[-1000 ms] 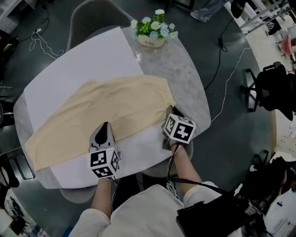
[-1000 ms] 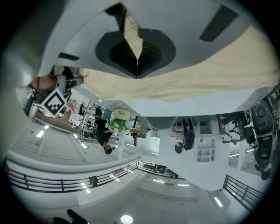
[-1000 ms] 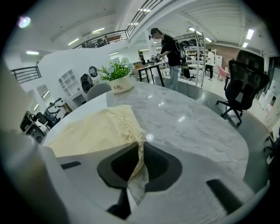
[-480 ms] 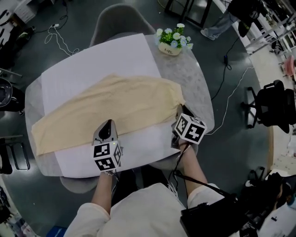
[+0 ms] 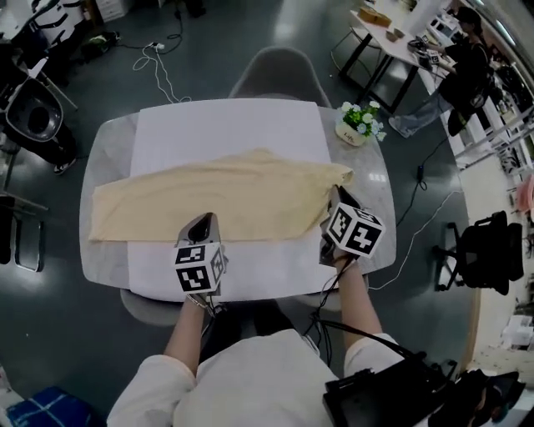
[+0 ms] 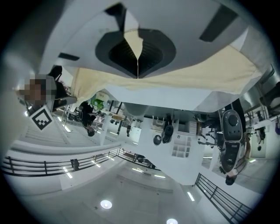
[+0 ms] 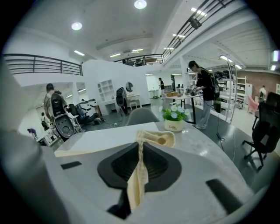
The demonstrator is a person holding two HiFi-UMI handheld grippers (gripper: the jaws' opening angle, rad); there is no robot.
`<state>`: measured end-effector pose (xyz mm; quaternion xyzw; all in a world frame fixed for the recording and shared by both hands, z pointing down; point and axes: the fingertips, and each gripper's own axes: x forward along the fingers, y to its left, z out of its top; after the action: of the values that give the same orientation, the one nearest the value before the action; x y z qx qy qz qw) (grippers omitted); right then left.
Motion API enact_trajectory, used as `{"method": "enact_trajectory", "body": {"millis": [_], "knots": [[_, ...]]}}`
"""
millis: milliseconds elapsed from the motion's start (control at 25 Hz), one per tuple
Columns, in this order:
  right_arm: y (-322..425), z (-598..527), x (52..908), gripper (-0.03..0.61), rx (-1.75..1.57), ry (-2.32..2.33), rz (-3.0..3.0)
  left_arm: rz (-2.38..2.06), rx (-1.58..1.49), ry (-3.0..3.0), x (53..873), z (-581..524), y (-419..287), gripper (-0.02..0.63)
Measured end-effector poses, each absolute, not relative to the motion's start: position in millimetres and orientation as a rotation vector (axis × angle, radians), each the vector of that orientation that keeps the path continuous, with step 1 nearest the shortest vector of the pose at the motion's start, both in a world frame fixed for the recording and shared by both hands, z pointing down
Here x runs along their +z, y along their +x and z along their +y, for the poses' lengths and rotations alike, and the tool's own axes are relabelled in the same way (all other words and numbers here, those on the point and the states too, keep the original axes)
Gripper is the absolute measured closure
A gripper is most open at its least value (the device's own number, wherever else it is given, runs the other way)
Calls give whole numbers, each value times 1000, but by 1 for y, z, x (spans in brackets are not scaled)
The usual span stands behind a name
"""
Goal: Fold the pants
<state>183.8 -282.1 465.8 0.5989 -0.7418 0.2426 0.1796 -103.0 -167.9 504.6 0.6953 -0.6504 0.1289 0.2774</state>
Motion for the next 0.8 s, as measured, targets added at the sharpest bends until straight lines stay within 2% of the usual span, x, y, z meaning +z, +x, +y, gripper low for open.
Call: {"method": "enact_trajectory", "body": {"millis": [520,800], "knots": [[-57,-275,406,555,507,1303,-2394,-2077,173,1561,457,-71,-296,604],[-217,-241,385,555,415,1052,-2528,-2217,117,1379,450,3,-402,604]]}}
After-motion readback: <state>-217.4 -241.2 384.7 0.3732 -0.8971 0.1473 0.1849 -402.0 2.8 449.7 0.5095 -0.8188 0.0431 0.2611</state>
